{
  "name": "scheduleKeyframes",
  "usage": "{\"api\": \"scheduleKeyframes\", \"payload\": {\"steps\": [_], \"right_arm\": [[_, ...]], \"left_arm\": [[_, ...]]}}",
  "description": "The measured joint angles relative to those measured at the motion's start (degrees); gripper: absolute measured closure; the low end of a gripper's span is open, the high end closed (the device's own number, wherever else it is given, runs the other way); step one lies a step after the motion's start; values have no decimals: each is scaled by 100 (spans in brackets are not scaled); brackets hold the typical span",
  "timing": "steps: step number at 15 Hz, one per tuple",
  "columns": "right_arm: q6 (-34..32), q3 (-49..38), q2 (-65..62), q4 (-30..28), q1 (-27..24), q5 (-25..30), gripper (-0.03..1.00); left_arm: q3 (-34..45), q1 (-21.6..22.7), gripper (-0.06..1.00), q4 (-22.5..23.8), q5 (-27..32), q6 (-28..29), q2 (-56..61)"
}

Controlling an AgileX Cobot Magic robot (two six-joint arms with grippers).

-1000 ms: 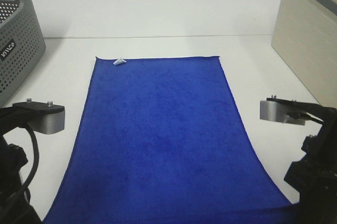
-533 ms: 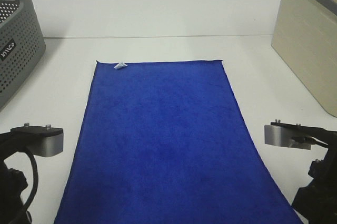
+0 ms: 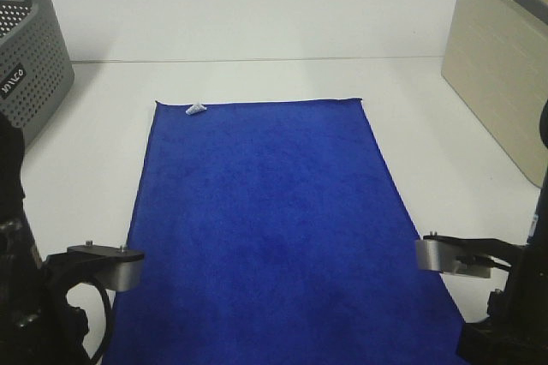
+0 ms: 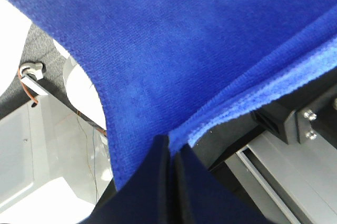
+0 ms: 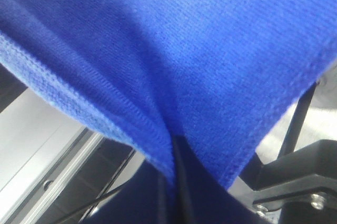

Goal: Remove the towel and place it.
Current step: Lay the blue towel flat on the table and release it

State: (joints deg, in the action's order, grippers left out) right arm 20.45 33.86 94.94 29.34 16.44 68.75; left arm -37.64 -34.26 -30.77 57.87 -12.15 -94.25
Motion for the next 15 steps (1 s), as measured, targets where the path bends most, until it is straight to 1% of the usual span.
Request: {"api": "scheduleKeyframes", "payload": {"steps": [5,7,14,15], "right_arm": [[6,0,951,0,-6,-275,95],[6,-11,1295,52,-6,-327,95],[74,-11,1364,149,-6,-401,95],[103,-11,1364,149,-6,-401,95]], "left_arm": [[-6,0,94,-218,-281,-327,-699],[-11,0,94,-264,-292,-401,-865],[-11,0,94,-269,-206,-441,-917],[-11,0,94,-338,-172,-510,-917]]}}
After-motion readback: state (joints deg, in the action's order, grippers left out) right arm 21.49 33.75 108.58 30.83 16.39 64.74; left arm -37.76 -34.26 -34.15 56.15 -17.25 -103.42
